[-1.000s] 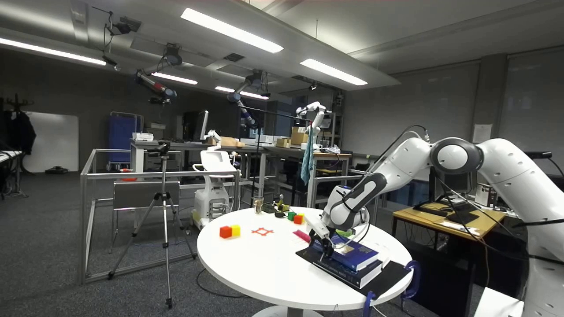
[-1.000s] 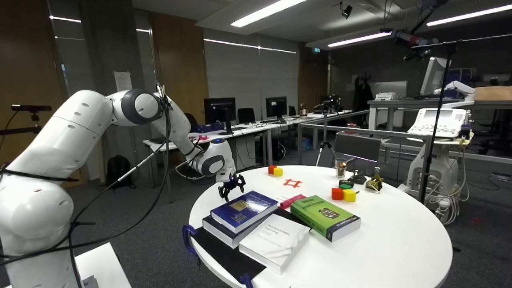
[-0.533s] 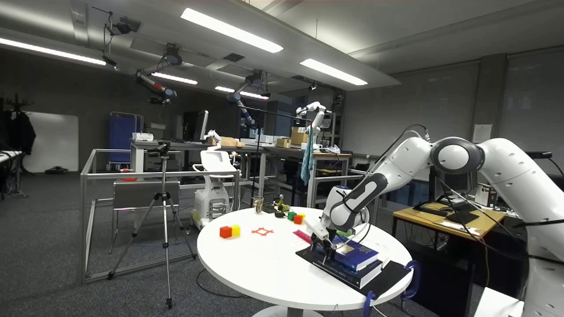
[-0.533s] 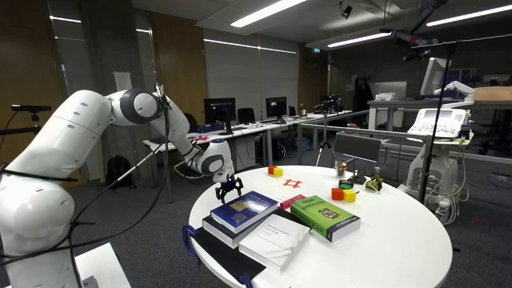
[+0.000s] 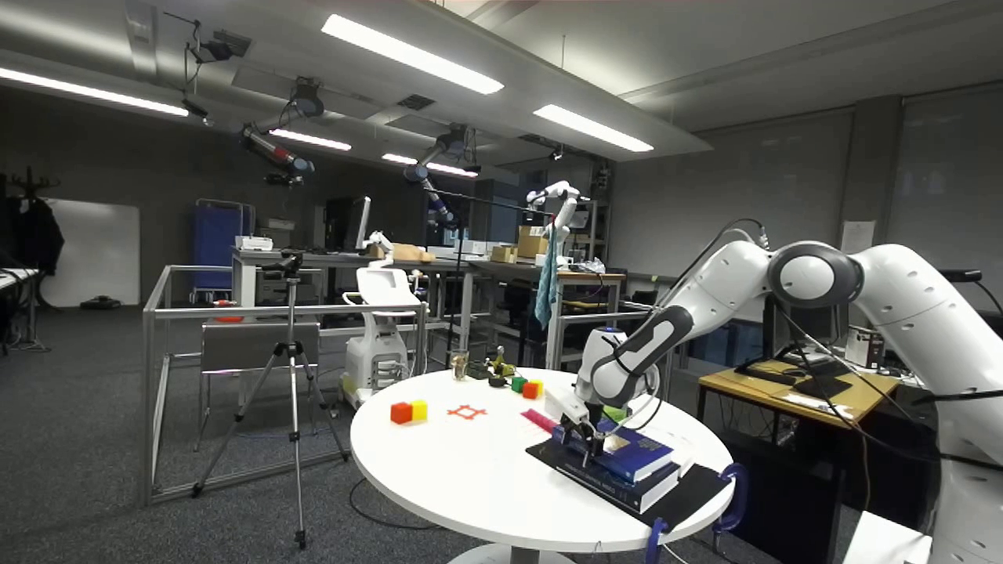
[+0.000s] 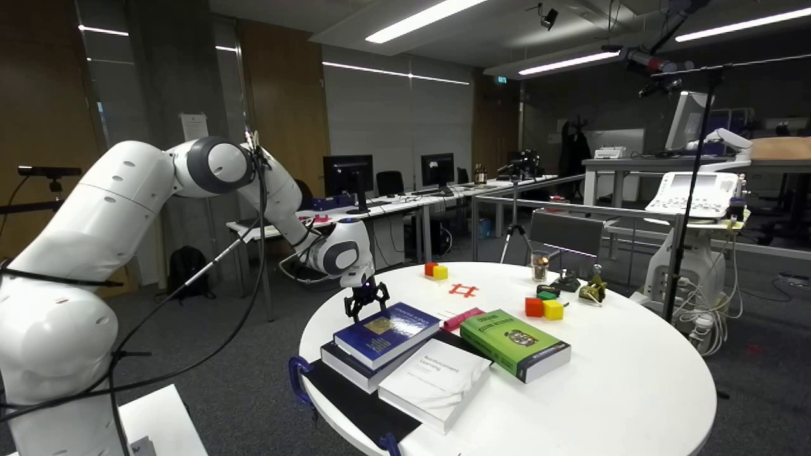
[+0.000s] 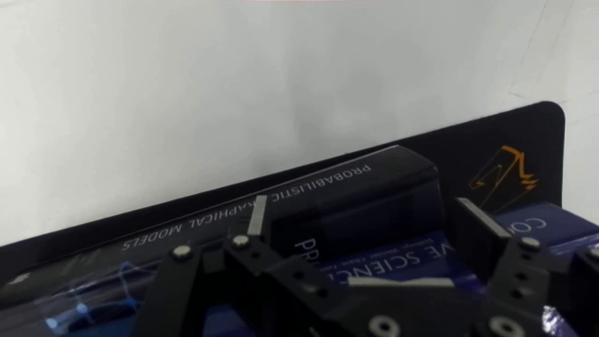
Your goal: Put the blue book on the white book
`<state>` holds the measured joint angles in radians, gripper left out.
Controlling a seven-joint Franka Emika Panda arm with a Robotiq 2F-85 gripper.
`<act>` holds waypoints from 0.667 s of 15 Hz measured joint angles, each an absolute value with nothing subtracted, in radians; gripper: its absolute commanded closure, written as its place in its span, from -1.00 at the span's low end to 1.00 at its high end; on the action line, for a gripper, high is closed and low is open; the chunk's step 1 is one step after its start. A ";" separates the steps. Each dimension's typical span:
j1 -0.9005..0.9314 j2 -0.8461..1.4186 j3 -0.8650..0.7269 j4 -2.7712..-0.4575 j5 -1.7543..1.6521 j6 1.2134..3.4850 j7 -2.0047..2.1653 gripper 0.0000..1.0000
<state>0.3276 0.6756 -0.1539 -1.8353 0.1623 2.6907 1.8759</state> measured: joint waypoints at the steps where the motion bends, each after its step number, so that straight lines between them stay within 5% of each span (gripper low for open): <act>1: 0.328 0.669 -0.158 -1.838 0.154 2.683 1.881 -1.00; 10: 0.327 0.598 -0.177 -1.892 0.065 2.629 1.898 -1.00</act>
<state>0.3275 0.5975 -0.1770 -1.8918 0.0649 2.6285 1.8976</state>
